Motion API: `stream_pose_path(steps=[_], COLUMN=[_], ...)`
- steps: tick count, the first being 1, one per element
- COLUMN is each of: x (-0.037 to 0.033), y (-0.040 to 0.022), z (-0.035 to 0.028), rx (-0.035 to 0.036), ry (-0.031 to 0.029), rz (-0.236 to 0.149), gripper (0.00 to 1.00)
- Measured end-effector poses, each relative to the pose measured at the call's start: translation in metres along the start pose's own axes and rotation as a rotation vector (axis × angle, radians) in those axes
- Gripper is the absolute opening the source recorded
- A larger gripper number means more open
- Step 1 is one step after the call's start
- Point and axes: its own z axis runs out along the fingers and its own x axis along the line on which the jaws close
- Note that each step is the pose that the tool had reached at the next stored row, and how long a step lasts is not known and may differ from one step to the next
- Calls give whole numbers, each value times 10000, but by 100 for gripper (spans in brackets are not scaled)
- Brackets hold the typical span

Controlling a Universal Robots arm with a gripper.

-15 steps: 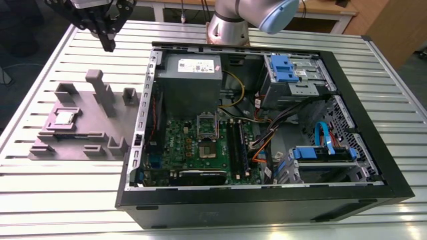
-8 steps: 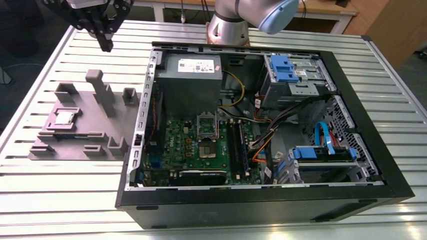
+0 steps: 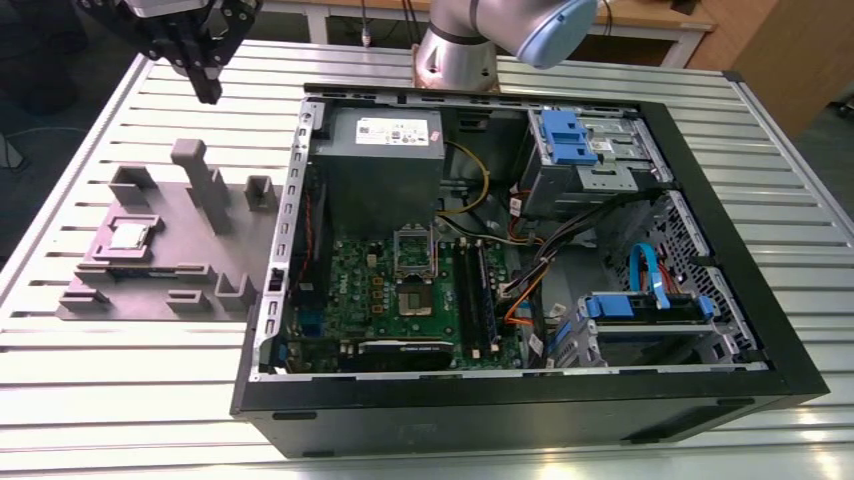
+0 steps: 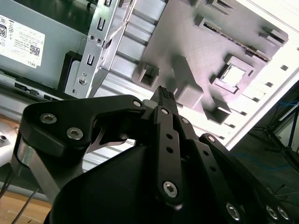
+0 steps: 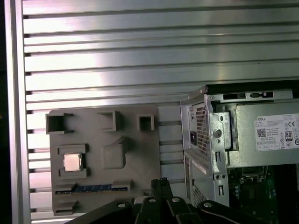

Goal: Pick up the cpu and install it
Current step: 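Reach for the cpu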

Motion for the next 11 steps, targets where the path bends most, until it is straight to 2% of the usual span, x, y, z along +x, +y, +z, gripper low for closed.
stream_pose_path(steps=[11], x=[49], y=[-4], z=[1], rx=[0], ry=[0], rz=[0], gripper=[11])
